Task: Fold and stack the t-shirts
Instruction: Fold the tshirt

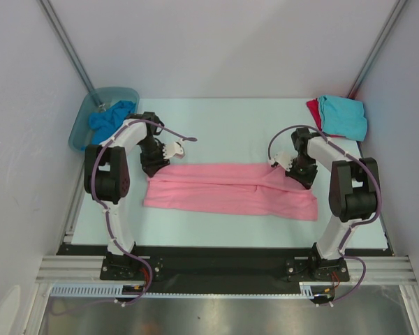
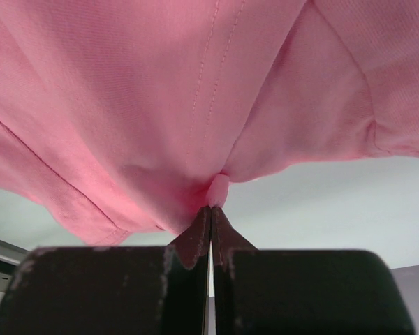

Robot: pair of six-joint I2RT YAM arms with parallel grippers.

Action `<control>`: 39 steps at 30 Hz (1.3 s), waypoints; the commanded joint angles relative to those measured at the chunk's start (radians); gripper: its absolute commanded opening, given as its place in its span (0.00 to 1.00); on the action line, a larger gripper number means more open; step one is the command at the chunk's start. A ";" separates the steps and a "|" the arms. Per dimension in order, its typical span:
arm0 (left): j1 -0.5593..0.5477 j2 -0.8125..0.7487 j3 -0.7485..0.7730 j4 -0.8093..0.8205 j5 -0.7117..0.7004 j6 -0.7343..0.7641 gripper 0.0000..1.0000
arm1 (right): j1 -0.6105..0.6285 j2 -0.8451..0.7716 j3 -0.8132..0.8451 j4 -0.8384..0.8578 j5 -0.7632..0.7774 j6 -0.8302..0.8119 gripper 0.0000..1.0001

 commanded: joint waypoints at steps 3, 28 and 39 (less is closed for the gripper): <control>-0.006 -0.003 0.003 -0.023 -0.021 0.020 0.66 | 0.008 0.008 0.010 0.008 -0.006 0.009 0.00; 0.023 0.038 0.326 -0.037 -0.021 -0.055 0.63 | 0.028 -0.066 0.009 -0.006 0.010 -0.007 0.48; -0.029 0.101 0.263 0.070 0.048 -0.166 0.57 | -0.004 0.061 0.415 0.238 0.151 0.105 0.46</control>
